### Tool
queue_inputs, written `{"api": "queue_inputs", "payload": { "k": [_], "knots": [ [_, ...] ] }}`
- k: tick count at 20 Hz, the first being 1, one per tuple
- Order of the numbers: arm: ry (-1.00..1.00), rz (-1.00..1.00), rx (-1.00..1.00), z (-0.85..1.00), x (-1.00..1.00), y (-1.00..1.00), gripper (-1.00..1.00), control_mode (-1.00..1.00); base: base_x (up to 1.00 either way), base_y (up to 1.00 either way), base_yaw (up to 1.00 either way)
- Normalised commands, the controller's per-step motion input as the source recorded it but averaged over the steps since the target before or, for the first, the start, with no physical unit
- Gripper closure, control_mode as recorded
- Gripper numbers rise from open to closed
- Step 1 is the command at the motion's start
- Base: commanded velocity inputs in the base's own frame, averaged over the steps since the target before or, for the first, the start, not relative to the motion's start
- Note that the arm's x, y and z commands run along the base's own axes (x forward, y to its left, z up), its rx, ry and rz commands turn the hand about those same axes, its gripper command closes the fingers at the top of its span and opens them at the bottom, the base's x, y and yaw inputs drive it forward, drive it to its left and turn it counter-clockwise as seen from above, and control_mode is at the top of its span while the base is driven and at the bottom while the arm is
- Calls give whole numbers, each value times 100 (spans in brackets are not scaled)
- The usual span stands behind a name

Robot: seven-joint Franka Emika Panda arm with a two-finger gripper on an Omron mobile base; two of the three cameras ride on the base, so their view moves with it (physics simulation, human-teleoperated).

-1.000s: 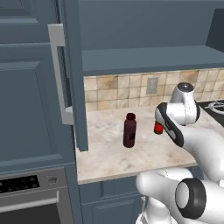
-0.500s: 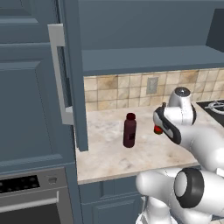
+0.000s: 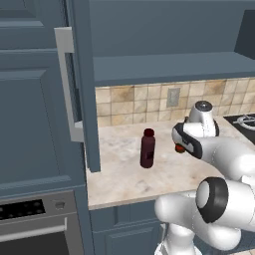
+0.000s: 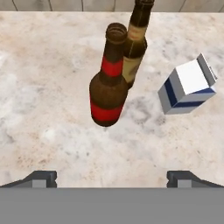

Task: Sort all alcoholic drinks to one cabinet, and non-alcoholic drinks to the other.

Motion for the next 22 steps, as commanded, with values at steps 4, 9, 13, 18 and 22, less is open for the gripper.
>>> {"api": "queue_inputs", "payload": {
  "k": [4,9,13,18,22],
  "knots": [
    [0,0,0,-9,16,-2,-100,-100,0,0,0],
    [0,0,0,-5,16,-5,-100,-100,0,0,0],
    [0,0,0,-1,18,-8,-100,-100,0,0,0],
    [0,0,0,-2,19,-8,-100,-100,0,0,0],
    [0,0,1,-4,18,-8,-100,-100,0,0,0]
  ]
}}
